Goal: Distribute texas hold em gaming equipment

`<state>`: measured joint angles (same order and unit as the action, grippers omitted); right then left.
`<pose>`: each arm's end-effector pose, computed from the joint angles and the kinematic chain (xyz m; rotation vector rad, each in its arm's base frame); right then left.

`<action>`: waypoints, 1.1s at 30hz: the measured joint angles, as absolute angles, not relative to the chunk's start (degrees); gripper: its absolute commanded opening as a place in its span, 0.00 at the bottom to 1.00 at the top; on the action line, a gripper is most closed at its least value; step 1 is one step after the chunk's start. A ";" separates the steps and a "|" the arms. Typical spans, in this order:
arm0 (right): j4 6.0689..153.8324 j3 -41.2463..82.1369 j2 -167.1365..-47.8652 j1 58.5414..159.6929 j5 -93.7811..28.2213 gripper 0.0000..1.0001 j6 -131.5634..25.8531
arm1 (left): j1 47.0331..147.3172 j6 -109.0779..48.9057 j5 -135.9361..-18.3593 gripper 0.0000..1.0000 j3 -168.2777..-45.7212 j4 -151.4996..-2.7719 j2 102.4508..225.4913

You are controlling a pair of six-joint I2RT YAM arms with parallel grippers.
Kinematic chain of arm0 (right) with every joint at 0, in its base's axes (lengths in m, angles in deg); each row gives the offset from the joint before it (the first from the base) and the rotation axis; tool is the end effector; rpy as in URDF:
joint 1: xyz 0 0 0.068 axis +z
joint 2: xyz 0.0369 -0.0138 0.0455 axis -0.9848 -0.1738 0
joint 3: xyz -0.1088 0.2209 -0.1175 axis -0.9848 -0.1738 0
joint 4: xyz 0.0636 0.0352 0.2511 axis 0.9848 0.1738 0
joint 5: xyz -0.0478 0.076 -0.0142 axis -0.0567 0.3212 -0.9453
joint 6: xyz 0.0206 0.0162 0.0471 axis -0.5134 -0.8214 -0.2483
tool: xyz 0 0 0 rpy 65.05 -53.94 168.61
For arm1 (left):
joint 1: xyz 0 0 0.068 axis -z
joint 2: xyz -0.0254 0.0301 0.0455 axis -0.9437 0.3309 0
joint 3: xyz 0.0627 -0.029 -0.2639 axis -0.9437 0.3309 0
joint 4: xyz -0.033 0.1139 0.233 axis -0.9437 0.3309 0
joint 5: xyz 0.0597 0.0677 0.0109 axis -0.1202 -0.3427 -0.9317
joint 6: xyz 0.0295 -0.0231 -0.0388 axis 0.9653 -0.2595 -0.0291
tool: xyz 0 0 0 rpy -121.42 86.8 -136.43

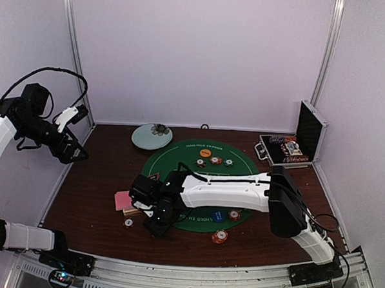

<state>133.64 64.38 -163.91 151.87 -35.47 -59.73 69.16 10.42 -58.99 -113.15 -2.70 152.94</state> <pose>0.1524 0.4759 0.1695 -1.4492 2.5633 0.4063 0.1850 -0.0109 0.3786 0.7446 2.3606 -0.3759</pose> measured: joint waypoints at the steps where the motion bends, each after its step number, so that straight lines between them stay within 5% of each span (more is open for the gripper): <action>1: 133.55 64.38 -164.02 151.87 -35.34 0.51 -59.78 | 69.16 10.42 -59.02 0.98 -113.15 -2.70 152.94; 23: 133.96 65.60 -164.37 151.84 -34.27 0.21 -59.91 | 69.16 10.44 -59.04 0.98 -113.15 -2.70 152.94; 33: 135.19 68.31 -164.06 151.78 -34.84 0.19 -59.89 | 69.16 10.44 -59.06 0.98 -113.26 -2.70 152.94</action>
<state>135.19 68.31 -164.06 151.78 -34.84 -59.89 69.16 10.44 -59.06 -113.26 -2.70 152.94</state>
